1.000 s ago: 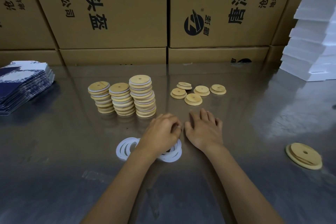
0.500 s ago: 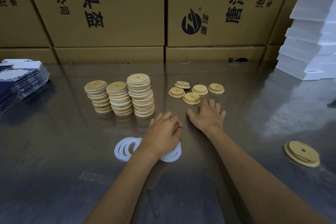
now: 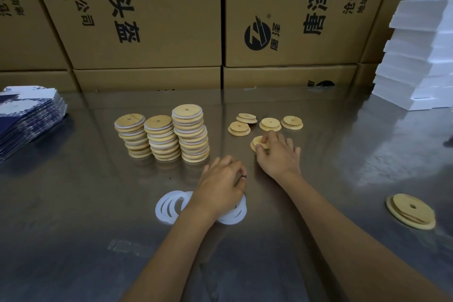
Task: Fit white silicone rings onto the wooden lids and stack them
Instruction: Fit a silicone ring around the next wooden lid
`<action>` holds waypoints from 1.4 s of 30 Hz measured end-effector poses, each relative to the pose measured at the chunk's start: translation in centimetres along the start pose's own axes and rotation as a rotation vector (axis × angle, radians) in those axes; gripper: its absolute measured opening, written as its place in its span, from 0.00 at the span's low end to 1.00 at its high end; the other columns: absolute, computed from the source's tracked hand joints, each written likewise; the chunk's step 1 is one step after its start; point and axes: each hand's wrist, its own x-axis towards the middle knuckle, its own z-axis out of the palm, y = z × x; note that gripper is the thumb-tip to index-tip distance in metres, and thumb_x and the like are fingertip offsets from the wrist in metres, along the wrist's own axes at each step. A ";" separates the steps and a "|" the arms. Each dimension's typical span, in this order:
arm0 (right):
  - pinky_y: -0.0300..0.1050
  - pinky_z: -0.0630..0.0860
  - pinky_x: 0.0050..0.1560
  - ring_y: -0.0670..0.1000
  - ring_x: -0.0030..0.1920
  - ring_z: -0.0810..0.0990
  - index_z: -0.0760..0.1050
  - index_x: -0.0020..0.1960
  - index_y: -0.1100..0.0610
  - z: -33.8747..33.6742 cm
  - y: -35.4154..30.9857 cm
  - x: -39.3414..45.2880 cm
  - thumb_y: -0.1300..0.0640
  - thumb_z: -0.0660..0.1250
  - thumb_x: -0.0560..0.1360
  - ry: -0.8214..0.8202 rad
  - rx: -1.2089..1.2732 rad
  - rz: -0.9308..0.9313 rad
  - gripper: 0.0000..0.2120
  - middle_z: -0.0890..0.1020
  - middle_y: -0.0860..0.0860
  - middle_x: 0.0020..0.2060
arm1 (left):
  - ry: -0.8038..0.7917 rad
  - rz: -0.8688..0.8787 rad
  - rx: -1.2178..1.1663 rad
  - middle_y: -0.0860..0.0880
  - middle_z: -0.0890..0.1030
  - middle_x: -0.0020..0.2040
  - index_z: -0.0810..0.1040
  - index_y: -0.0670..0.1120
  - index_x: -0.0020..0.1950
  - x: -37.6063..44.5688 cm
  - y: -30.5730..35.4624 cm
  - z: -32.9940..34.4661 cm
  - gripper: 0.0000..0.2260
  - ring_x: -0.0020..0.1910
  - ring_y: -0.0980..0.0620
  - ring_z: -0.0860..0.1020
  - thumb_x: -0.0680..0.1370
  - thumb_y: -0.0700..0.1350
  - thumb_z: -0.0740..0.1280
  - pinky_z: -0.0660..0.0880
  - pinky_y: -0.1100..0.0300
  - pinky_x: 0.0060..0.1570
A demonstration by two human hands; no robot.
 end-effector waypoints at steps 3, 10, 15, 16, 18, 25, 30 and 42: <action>0.50 0.58 0.59 0.53 0.67 0.68 0.69 0.64 0.48 -0.2 0.0 0.1 0.48 0.58 0.79 -0.043 0.077 0.014 0.14 0.76 0.49 0.65 | -0.006 0.001 -0.006 0.57 0.71 0.54 0.75 0.53 0.55 0.0 0.0 -0.1 0.06 0.56 0.55 0.67 0.80 0.49 0.61 0.61 0.58 0.55; 0.56 0.57 0.74 0.55 0.76 0.61 0.69 0.69 0.57 -0.4 0.0 0.6 0.40 0.55 0.79 -0.153 0.055 0.142 0.26 0.71 0.53 0.72 | -0.030 -0.004 -0.017 0.56 0.72 0.55 0.76 0.53 0.56 0.0 -0.1 -0.3 0.07 0.57 0.55 0.67 0.80 0.48 0.61 0.63 0.57 0.57; 0.51 0.59 0.66 0.53 0.64 0.72 0.67 0.60 0.46 -1.4 0.3 -0.2 0.46 0.68 0.74 -0.067 0.292 0.109 0.18 0.78 0.46 0.54 | -0.046 -0.004 -0.018 0.57 0.72 0.56 0.76 0.53 0.56 -0.1 -0.1 -0.4 0.07 0.57 0.55 0.67 0.80 0.49 0.61 0.63 0.58 0.57; 0.49 0.60 0.65 0.52 0.62 0.73 0.66 0.58 0.44 -1.5 0.3 -0.4 0.48 0.70 0.73 -0.067 0.356 0.112 0.17 0.78 0.43 0.51 | -0.051 -0.008 -0.020 0.56 0.72 0.57 0.76 0.53 0.57 -0.1 -0.1 -0.5 0.07 0.58 0.55 0.67 0.80 0.49 0.61 0.63 0.57 0.57; 0.50 0.66 0.67 0.53 0.60 0.74 0.66 0.56 0.42 -2.1 0.4 -0.8 0.54 0.72 0.71 -0.107 0.545 0.156 0.20 0.79 0.41 0.50 | -0.062 -0.014 -0.026 0.56 0.72 0.57 0.76 0.52 0.57 -0.1 -0.1 -0.6 0.08 0.58 0.54 0.68 0.80 0.48 0.62 0.63 0.57 0.58; 0.51 0.73 0.65 0.54 0.62 0.76 0.75 0.55 0.44 -3.1 0.0 -2.5 0.53 0.74 0.73 -0.183 0.692 0.298 0.14 0.82 0.47 0.53 | -0.101 -0.004 -0.056 0.56 0.73 0.54 0.78 0.51 0.56 0.0 -0.3 -1.2 0.07 0.56 0.54 0.69 0.80 0.46 0.62 0.67 0.56 0.58; 0.58 0.72 0.64 0.56 0.58 0.79 0.75 0.49 0.48 -2.1 -0.9 -5.3 0.48 0.72 0.75 -0.042 0.683 0.238 0.07 0.84 0.44 0.45 | -0.187 -0.094 -0.279 0.54 0.78 0.54 0.83 0.46 0.53 0.4 -1.0 -2.5 0.09 0.54 0.55 0.76 0.80 0.41 0.63 0.72 0.55 0.60; 0.44 0.73 0.48 0.52 0.49 0.81 0.77 0.48 0.53 -4.1 -2.3 -5.6 0.55 0.70 0.76 -0.144 1.169 0.499 0.03 0.84 0.51 0.47 | -0.311 -0.186 -0.365 0.58 0.77 0.52 0.84 0.52 0.38 -0.3 -1.5 -4.9 0.06 0.51 0.60 0.78 0.70 0.42 0.75 0.75 0.62 0.54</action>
